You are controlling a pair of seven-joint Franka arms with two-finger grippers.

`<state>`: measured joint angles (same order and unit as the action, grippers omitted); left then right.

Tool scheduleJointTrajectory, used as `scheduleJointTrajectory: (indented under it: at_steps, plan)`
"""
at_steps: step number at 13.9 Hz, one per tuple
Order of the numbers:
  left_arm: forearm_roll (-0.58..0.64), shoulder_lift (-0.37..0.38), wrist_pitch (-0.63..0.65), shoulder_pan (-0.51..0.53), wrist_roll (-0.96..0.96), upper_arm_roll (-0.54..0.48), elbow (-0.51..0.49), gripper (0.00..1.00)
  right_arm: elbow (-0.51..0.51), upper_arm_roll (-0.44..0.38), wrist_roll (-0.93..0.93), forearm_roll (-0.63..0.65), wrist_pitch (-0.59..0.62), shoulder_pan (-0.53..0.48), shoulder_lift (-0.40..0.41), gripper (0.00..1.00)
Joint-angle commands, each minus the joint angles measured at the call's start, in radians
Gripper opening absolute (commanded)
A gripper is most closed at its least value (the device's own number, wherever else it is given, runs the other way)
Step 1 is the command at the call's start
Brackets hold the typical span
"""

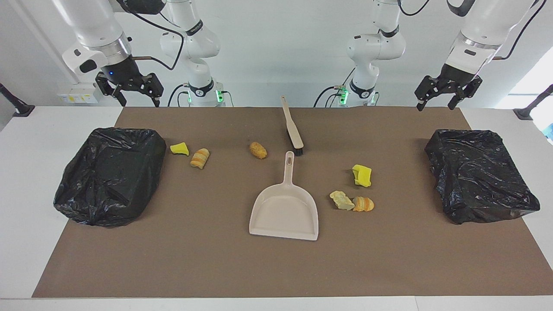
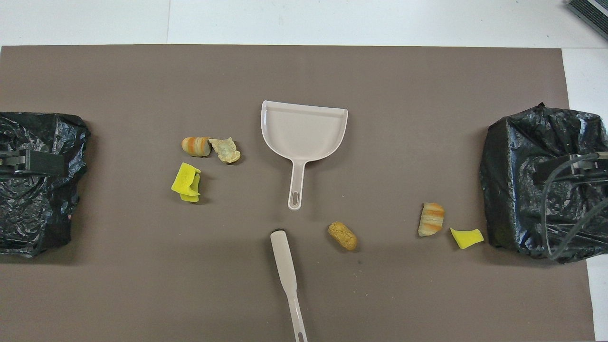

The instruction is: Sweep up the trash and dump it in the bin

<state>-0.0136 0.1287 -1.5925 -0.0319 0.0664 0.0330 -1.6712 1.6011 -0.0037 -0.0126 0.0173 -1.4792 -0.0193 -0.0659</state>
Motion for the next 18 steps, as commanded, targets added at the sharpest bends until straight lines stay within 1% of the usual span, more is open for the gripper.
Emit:
scheduleJointTrajectory:
  at_steps: [1,12,18]
  plan:
    - [-0.009,0.025,0.011,0.010,-0.014,-0.004,-0.016,1.00,0.028,0.005,-0.009,-0.025,0.002,-0.011,-0.023,1.00]
    - [-0.011,0.032,0.020,0.020,-0.011,-0.007,-0.025,1.00,0.026,0.005,-0.001,-0.023,-0.003,-0.011,-0.022,1.00]
    - [-0.017,0.045,0.017,0.006,0.001,0.001,-0.054,1.00,0.026,0.005,-0.001,-0.023,-0.003,-0.007,-0.022,1.00]
